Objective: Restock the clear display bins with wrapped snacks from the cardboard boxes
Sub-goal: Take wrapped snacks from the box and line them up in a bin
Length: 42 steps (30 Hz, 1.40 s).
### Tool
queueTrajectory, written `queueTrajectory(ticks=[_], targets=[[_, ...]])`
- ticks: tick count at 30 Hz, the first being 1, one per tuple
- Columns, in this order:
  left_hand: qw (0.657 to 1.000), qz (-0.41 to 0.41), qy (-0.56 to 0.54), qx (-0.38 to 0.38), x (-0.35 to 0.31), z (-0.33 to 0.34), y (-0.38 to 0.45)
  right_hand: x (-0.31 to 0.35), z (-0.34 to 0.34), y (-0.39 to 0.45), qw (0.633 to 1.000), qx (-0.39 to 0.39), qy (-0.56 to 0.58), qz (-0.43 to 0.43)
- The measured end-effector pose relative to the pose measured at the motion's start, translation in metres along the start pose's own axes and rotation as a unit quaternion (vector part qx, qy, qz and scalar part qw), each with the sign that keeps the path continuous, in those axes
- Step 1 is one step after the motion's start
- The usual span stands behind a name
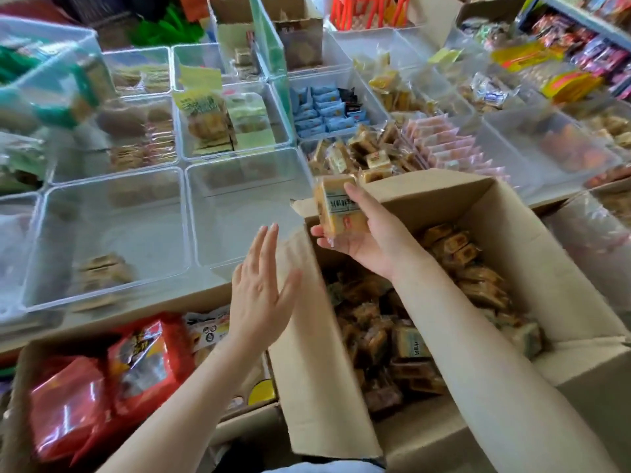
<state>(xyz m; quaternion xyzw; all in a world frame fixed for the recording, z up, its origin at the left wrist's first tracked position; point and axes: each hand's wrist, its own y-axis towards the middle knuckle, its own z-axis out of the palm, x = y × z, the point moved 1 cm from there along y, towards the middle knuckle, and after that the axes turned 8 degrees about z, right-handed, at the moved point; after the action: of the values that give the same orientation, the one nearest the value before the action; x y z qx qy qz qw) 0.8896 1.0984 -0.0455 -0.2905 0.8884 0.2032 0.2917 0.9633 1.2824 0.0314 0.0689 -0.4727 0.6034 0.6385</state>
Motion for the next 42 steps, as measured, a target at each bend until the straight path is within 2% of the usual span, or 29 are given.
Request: queueTrajectory(ticks=[5,8,12,16,21,24,27,30,34,36,38,39,42], targets=[[0.986,-0.134,0.101,-0.008,0.131,-0.065,-0.01,-0.039,0.098,0.061,0.991,0.005,-0.077,0.108],[0.968,-0.187,0.166,-0.001,0.22,-0.117,-0.023,-0.077,0.154,0.115,0.978,-0.009,-0.117,0.17],[0.948,-0.227,0.22,0.038,0.32,-0.171,-0.039,-0.135,0.213,0.191,0.962,-0.014,-0.141,0.235],[0.955,-0.207,0.203,0.059,0.381,-0.197,-0.038,-0.185,0.252,0.25,0.93,-0.043,-0.231,0.283],[0.964,-0.168,0.191,0.075,0.415,-0.206,-0.033,-0.222,0.275,0.312,0.917,-0.089,-0.29,0.26],[0.964,-0.154,0.204,0.078,0.417,-0.204,-0.033,-0.234,0.286,0.348,0.92,-0.13,-0.307,0.207],[0.965,-0.153,0.205,0.066,0.419,-0.202,-0.034,-0.248,0.29,0.381,0.903,-0.159,-0.367,0.159],[0.964,-0.146,0.215,0.057,0.422,-0.199,-0.034,-0.26,0.292,0.402,0.864,-0.141,-0.461,0.146],[0.963,-0.143,0.22,0.055,0.424,-0.197,-0.035,-0.275,0.299,0.415,0.8,-0.07,-0.576,0.153],[0.962,-0.142,0.228,0.052,0.424,-0.196,-0.035,-0.286,0.3,0.424,0.755,-0.065,-0.638,0.139],[0.961,-0.143,0.231,0.043,0.425,-0.195,-0.035,-0.297,0.303,0.431,0.688,-0.085,-0.71,0.125],[0.961,-0.142,0.232,0.041,0.425,-0.194,-0.035,-0.3,0.308,0.431,0.667,-0.084,-0.73,0.125],[0.963,-0.137,0.23,0.041,0.425,-0.193,-0.034,-0.308,0.312,0.427,0.627,-0.07,-0.766,0.122]])
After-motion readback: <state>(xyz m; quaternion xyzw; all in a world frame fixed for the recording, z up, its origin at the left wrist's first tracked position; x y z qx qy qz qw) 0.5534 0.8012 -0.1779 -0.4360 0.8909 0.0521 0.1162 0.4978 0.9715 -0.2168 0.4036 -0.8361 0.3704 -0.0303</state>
